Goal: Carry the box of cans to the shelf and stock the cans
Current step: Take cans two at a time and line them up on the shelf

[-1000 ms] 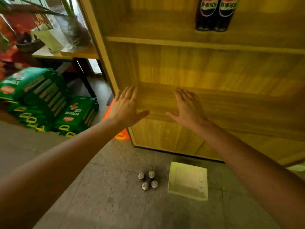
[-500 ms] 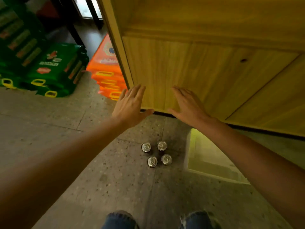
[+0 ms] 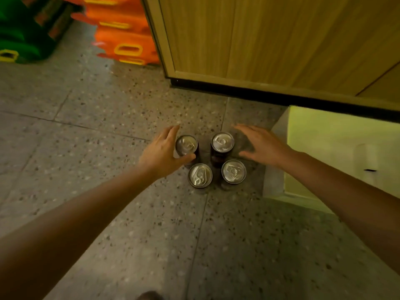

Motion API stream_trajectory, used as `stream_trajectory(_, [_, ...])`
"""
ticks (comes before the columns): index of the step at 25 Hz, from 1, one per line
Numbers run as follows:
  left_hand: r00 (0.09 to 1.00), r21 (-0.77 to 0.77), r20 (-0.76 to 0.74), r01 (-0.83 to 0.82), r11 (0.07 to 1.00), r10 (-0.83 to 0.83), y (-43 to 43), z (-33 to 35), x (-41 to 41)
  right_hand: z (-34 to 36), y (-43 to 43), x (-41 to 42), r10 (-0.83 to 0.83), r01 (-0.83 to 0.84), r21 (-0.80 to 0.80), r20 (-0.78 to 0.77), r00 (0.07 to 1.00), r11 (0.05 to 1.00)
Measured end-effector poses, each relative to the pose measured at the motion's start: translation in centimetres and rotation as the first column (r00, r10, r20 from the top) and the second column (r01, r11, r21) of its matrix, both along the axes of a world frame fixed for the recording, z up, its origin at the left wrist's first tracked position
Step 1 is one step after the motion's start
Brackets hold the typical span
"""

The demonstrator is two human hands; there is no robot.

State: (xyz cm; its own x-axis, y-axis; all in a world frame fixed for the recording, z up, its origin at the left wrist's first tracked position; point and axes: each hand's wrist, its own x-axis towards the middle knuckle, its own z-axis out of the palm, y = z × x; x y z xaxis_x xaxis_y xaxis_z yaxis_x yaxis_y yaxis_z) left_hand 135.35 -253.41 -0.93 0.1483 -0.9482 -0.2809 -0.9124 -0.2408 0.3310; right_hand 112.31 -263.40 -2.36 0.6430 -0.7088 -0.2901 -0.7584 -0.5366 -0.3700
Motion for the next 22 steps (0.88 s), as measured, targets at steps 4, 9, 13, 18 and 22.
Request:
stream_trajectory(4, [0.984,-0.048,-0.172,-0.064,0.997,0.055,0.4,-2.4,-0.2,-1.9,0.3,0.9,-0.041,0.035,0.051,0.117,0.992,0.998])
stream_trajectory(9, [0.908,-0.129,-0.403,-0.181,0.975,0.115,0.4,-4.5,-0.6,-3.2,0.2,1.9,-0.157,0.092,0.206,0.329,0.931,0.974])
stream_trajectory(13, [0.864,-0.153,-0.462,-0.301,0.941,0.201,0.3,-5.5,-1.0,-3.6,-0.1,1.9,-0.21,0.096,0.287,0.398,0.893,0.953])
stream_trajectory(18, [0.841,-0.121,-0.489,-0.328,0.937,0.231,0.0,-5.8,-0.9,-4.3,-0.7,2.3,-0.258,0.089,0.394,0.4,0.879,0.915])
stream_trajectory(22, [0.849,-0.114,-0.488,-0.294,0.949,0.204,-0.7,-4.7,-0.8,-3.5,-0.6,2.8,-0.311,0.117,0.437,0.404,0.86,0.892])
